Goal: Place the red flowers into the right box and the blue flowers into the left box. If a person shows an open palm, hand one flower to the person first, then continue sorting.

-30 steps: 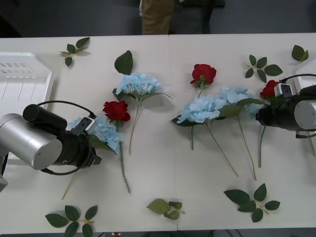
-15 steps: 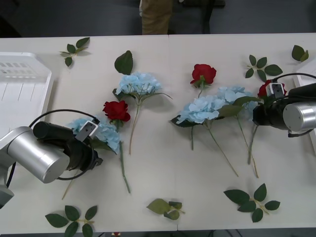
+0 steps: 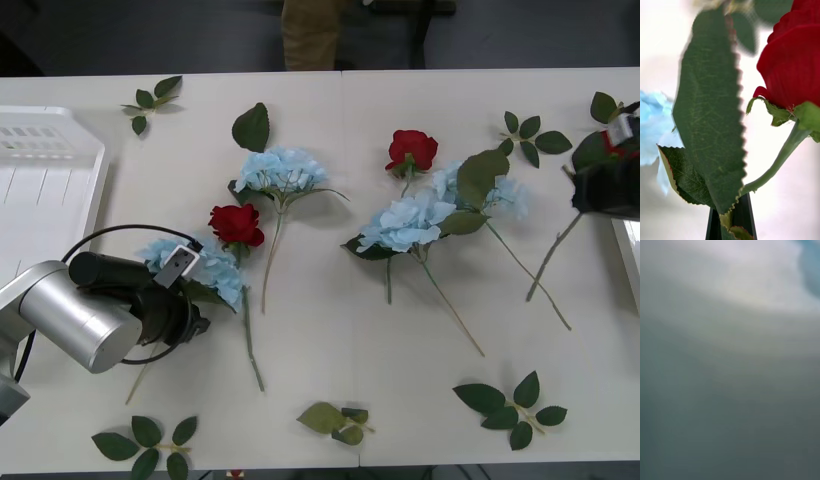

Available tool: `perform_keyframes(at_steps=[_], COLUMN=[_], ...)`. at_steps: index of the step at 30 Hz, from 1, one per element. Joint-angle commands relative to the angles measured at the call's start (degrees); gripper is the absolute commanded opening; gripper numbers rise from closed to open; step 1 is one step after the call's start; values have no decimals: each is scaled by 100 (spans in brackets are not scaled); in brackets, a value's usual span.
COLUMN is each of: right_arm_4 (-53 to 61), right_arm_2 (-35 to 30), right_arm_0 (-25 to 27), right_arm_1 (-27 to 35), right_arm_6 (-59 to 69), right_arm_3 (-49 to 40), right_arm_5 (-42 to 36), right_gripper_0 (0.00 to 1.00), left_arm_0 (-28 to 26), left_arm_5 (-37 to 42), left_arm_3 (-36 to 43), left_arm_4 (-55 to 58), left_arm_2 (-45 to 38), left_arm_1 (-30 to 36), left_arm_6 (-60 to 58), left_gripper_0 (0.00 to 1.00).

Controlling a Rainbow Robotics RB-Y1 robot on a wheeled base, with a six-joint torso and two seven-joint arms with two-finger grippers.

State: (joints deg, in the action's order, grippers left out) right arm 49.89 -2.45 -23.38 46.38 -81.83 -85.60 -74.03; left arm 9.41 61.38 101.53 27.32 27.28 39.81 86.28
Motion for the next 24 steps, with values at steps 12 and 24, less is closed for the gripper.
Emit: perform_keyframes(at_steps=[12,24], right_arm_4=[82,152], right_arm_2=[-274,288], right_arm_0=[-26,-26], right_arm_1=[1998,1673], right_arm_6=[-2258,-2768], right_arm_3=[1889,3120], right_arm_5=[1136,2217], right_gripper_0=[0,0], left_arm_0=[114,140], left_arm_5=[1289,1254], left_arm_3=[263,254], left_arm_4=[-51,-33], left_arm_2=[-162,-162], left_arm_1=[141,124], left_arm_6=[416,398], left_gripper_0=[32,0])
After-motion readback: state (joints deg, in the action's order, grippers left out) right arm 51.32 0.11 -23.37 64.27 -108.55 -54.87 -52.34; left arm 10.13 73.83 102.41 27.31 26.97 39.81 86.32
